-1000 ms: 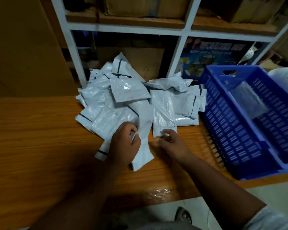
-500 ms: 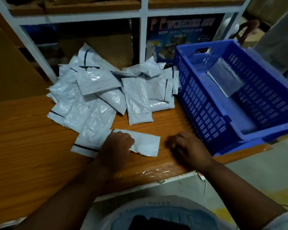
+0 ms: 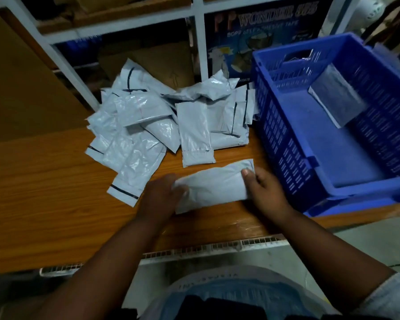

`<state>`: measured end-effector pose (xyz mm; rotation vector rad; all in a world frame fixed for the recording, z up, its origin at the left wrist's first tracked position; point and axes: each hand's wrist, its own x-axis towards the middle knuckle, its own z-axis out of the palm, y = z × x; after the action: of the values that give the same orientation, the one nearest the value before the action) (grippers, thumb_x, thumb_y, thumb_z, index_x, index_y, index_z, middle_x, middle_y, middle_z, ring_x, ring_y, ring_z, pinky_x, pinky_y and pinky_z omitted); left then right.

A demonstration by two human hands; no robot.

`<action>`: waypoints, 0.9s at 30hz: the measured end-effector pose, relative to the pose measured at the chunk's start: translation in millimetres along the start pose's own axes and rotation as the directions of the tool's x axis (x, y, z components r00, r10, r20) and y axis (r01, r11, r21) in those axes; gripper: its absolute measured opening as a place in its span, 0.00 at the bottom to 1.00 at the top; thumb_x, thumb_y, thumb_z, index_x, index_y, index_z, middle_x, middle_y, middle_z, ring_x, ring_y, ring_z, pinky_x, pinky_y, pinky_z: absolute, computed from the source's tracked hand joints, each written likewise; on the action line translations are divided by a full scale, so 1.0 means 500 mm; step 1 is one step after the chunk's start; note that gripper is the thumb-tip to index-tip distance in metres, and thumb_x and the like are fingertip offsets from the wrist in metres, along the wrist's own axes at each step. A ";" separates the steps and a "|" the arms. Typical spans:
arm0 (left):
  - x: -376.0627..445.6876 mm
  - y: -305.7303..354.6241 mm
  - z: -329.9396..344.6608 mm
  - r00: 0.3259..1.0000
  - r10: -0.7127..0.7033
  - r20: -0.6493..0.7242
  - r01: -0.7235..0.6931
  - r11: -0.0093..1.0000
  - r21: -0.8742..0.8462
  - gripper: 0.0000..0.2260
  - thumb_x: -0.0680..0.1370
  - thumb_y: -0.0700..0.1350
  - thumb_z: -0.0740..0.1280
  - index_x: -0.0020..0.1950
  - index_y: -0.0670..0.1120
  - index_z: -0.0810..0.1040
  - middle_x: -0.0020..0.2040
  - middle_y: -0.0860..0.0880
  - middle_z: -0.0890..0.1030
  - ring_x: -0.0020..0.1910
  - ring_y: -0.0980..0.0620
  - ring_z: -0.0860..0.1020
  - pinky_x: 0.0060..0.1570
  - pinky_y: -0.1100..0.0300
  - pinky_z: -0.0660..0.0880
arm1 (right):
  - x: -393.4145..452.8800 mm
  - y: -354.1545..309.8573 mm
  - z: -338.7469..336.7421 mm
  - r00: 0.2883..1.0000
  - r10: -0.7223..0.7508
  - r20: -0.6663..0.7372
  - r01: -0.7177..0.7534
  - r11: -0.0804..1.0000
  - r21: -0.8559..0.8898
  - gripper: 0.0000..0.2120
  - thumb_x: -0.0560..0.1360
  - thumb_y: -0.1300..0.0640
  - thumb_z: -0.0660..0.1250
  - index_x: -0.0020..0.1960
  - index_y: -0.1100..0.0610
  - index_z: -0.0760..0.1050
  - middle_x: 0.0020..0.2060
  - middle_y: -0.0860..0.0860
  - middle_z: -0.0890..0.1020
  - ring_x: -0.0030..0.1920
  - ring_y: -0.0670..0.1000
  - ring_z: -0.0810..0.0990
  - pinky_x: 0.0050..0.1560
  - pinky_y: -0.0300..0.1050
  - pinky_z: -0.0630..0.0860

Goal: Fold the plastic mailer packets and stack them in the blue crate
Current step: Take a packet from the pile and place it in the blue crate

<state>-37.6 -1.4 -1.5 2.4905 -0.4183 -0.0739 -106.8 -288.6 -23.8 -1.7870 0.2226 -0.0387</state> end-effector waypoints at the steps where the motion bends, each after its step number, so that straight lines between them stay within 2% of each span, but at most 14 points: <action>1: 0.007 0.003 -0.016 0.993 -0.116 -0.024 0.113 0.990 -0.089 0.05 0.81 0.53 0.74 0.50 0.53 0.83 0.44 0.56 0.83 0.43 0.56 0.81 0.40 0.66 0.70 | 0.005 -0.006 -0.011 0.999 0.046 -0.012 -0.045 0.999 0.028 0.16 0.88 0.46 0.61 0.58 0.52 0.85 0.51 0.48 0.89 0.54 0.50 0.87 0.58 0.55 0.83; 3: 0.013 0.004 -0.031 0.964 -0.267 -0.009 0.255 0.930 -0.265 0.06 0.80 0.52 0.75 0.46 0.52 0.82 0.40 0.58 0.83 0.38 0.63 0.80 0.37 0.64 0.72 | 0.008 -0.015 -0.026 0.993 0.118 -0.003 -0.117 0.992 0.046 0.19 0.88 0.45 0.61 0.56 0.54 0.86 0.49 0.50 0.89 0.51 0.50 0.88 0.55 0.51 0.83; 5: 0.013 0.004 -0.026 0.948 -0.319 -0.007 0.304 0.908 -0.287 0.13 0.81 0.51 0.75 0.40 0.51 0.76 0.35 0.55 0.76 0.33 0.59 0.75 0.35 0.61 0.69 | 0.012 -0.012 -0.028 0.985 0.170 -0.017 -0.170 0.986 -0.004 0.19 0.87 0.45 0.61 0.52 0.56 0.86 0.45 0.51 0.89 0.48 0.52 0.87 0.49 0.48 0.81; 6: 0.013 -0.001 -0.015 0.940 -0.341 -0.007 0.329 0.912 -0.247 0.14 0.81 0.51 0.75 0.41 0.48 0.74 0.35 0.53 0.74 0.34 0.55 0.73 0.37 0.57 0.67 | 0.015 -0.006 -0.027 0.982 0.184 -0.031 -0.186 0.979 -0.083 0.19 0.87 0.44 0.62 0.50 0.55 0.84 0.43 0.52 0.87 0.48 0.54 0.86 0.48 0.49 0.80; 8: 0.009 -0.017 0.009 0.917 -0.399 -0.019 0.394 0.912 -0.111 0.12 0.81 0.53 0.74 0.50 0.46 0.78 0.40 0.52 0.73 0.42 0.50 0.75 0.42 0.54 0.67 | 0.021 0.014 -0.024 0.976 0.202 -0.079 -0.215 0.946 -0.241 0.12 0.85 0.45 0.65 0.51 0.52 0.79 0.45 0.51 0.84 0.49 0.56 0.84 0.47 0.49 0.78; 10: -0.009 -0.031 0.034 0.913 -0.399 -0.082 0.401 0.916 0.011 0.14 0.81 0.54 0.73 0.59 0.47 0.78 0.49 0.51 0.77 0.52 0.47 0.78 0.49 0.54 0.72 | 0.019 0.033 -0.025 0.979 0.169 -0.116 -0.202 0.899 -0.389 0.08 0.83 0.47 0.68 0.56 0.50 0.75 0.51 0.51 0.80 0.52 0.54 0.81 0.52 0.50 0.77; 13: -0.037 -0.030 0.057 0.966 -0.190 -0.174 0.214 0.968 0.133 0.13 0.80 0.54 0.72 0.60 0.49 0.77 0.54 0.48 0.78 0.53 0.47 0.78 0.52 0.51 0.77 | 0.005 0.052 -0.025 0.995 -0.057 -0.077 -0.007 0.759 -0.652 0.10 0.83 0.47 0.66 0.60 0.51 0.73 0.57 0.52 0.73 0.55 0.53 0.74 0.56 0.52 0.75; 15: -0.043 -0.021 0.075 0.987 -0.058 -0.149 0.087 0.976 0.202 0.12 0.81 0.54 0.70 0.59 0.48 0.78 0.55 0.47 0.78 0.54 0.46 0.77 0.53 0.50 0.78 | -0.001 0.047 -0.019 0.977 -0.214 0.028 0.161 0.634 -0.757 0.12 0.84 0.45 0.63 0.62 0.50 0.75 0.59 0.52 0.73 0.57 0.54 0.73 0.57 0.53 0.75; 17: -0.036 0.010 0.095 0.994 0.010 -0.107 0.015 0.973 0.228 0.12 0.83 0.54 0.67 0.61 0.48 0.78 0.57 0.46 0.78 0.56 0.46 0.77 0.54 0.49 0.79 | 0.008 0.038 -0.007 0.943 -0.295 0.154 0.298 0.542 -0.786 0.16 0.85 0.43 0.60 0.67 0.50 0.76 0.68 0.54 0.73 0.65 0.57 0.73 0.64 0.54 0.74; 19: -0.020 0.047 0.124 0.993 0.076 -0.092 -0.053 0.971 0.233 0.13 0.84 0.53 0.65 0.63 0.48 0.78 0.59 0.46 0.78 0.58 0.47 0.76 0.56 0.49 0.79 | 0.022 0.039 0.016 0.930 -0.235 0.282 0.362 0.451 -0.816 0.24 0.87 0.39 0.53 0.78 0.49 0.69 0.81 0.54 0.65 0.80 0.59 0.64 0.78 0.60 0.64; 21: 0.002 0.080 0.156 0.984 0.169 -0.057 -0.149 0.953 0.264 0.12 0.84 0.51 0.64 0.63 0.46 0.78 0.60 0.46 0.79 0.60 0.47 0.76 0.58 0.49 0.78 | 0.028 0.068 0.041 0.926 -0.090 0.367 0.373 0.370 -0.851 0.31 0.88 0.37 0.44 0.86 0.49 0.57 0.86 0.53 0.53 0.86 0.57 0.50 0.84 0.65 0.49; 22: 0.012 0.089 0.173 0.976 0.217 -0.025 -0.202 0.939 0.278 0.12 0.84 0.50 0.64 0.64 0.45 0.79 0.62 0.44 0.79 0.62 0.45 0.76 0.61 0.48 0.77 | 0.025 0.089 0.049 0.925 -0.043 0.377 0.367 0.352 -0.861 0.32 0.87 0.37 0.40 0.87 0.50 0.52 0.87 0.52 0.50 0.86 0.56 0.46 0.84 0.66 0.45; 24: 0.022 0.086 0.215 0.961 0.267 0.077 -0.277 0.912 0.301 0.18 0.84 0.47 0.63 0.71 0.42 0.77 0.72 0.39 0.76 0.72 0.40 0.74 0.72 0.42 0.72 | 0.018 0.121 0.056 0.933 -0.045 0.357 0.350 0.346 -0.871 0.32 0.87 0.38 0.37 0.88 0.50 0.48 0.87 0.52 0.50 0.87 0.56 0.45 0.83 0.67 0.44; 27: 0.007 0.055 0.262 0.959 0.214 0.187 -0.270 0.891 0.365 0.27 0.87 0.52 0.52 0.84 0.42 0.64 0.85 0.41 0.63 0.85 0.42 0.59 0.82 0.39 0.57 | 0.023 0.132 0.056 0.933 -0.066 0.355 0.356 0.333 -0.873 0.31 0.88 0.39 0.39 0.88 0.51 0.48 0.87 0.52 0.50 0.87 0.56 0.46 0.83 0.69 0.46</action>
<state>-61.5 -97.0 -92.4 2.8049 -0.8784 -0.0733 -100.1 -277.4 -95.0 -2.9757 -0.2830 0.1791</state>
